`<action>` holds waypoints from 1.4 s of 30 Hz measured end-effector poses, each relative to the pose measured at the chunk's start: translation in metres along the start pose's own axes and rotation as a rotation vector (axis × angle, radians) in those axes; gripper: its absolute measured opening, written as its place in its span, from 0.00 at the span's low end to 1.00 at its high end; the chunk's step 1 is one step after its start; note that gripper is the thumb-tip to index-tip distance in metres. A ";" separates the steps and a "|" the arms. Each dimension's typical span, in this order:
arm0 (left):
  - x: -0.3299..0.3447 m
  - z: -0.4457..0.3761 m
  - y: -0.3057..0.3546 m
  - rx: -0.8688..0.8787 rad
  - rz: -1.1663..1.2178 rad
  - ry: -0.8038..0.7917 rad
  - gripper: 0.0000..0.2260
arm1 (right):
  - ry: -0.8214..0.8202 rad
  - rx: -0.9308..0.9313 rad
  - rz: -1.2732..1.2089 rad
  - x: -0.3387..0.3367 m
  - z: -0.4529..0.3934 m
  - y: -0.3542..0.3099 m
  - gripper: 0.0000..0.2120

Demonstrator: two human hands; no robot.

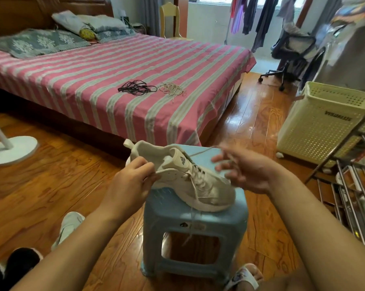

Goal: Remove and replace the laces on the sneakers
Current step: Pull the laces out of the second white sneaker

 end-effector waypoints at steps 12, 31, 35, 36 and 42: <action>-0.013 -0.008 0.028 0.196 -0.128 -0.008 0.15 | 0.544 -0.832 0.971 0.035 -0.008 -0.019 0.08; -0.006 -0.008 0.018 0.042 -0.041 0.038 0.12 | 0.541 -1.037 1.088 0.048 0.002 -0.002 0.10; -0.005 -0.006 0.012 0.005 -0.018 0.005 0.09 | 0.409 -1.068 1.157 0.049 0.005 -0.002 0.11; -0.004 -0.005 0.009 -0.013 0.004 -0.008 0.09 | 0.365 -1.058 1.183 0.050 0.005 -0.002 0.11; -0.004 -0.004 0.009 -0.080 0.060 -0.038 0.07 | 0.235 -0.908 1.151 0.053 0.002 0.002 0.07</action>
Point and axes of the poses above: each hand's wrist, its own z-axis away from the middle knuckle, its own x-axis out of the palm, y = z × x, the point moved 4 cm from there along -z, towards the middle knuckle, and after that the axes turned 10 degrees about x, right-handed, at the moved point
